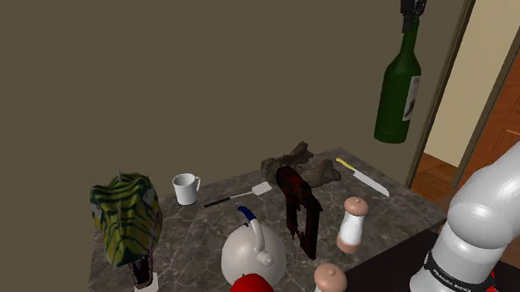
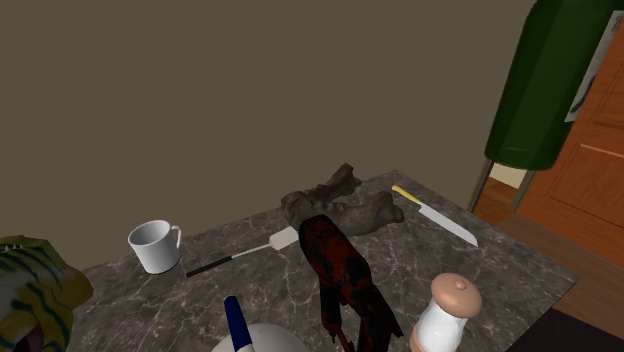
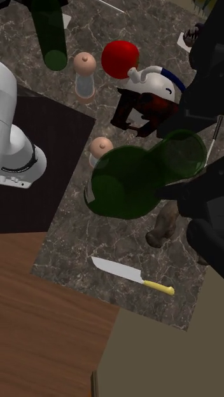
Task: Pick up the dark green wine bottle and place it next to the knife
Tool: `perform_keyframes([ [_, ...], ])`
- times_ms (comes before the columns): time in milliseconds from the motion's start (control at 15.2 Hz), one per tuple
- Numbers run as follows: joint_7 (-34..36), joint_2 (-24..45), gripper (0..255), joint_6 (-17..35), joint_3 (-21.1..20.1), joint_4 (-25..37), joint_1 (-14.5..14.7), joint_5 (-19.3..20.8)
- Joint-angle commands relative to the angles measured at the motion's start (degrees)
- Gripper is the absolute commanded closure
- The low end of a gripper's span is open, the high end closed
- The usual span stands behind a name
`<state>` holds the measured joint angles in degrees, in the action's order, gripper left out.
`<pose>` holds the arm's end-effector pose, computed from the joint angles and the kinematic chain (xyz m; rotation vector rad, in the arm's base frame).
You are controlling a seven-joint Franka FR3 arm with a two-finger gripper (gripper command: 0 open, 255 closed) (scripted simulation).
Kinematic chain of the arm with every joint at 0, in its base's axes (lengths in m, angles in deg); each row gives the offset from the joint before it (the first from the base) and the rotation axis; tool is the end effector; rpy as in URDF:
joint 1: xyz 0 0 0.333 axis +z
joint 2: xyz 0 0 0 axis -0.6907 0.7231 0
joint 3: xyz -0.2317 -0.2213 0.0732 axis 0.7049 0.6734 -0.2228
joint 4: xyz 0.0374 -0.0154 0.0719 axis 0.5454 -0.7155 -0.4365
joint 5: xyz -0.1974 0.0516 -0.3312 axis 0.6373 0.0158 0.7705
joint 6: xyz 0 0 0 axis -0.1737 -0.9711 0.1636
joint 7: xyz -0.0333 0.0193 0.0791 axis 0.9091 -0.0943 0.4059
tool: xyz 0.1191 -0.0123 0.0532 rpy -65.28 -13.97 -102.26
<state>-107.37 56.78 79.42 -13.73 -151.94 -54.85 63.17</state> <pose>0.2749 -0.1725 0.7955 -3.0879 0.0947 0.1607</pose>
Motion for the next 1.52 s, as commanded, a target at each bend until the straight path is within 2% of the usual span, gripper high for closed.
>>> perform_keyframes([
  [0, 0.23, -1.63, 255, 2.08, -0.13, -3.65, -0.07, 0.2],
  [660, 1.45, -7.99, 255, 10.48, -0.67, -18.36, -0.42, 0.79],
  [1452, 2.32, -13.43, 255, 19.49, -0.67, -32.78, -0.9, 1.44],
])
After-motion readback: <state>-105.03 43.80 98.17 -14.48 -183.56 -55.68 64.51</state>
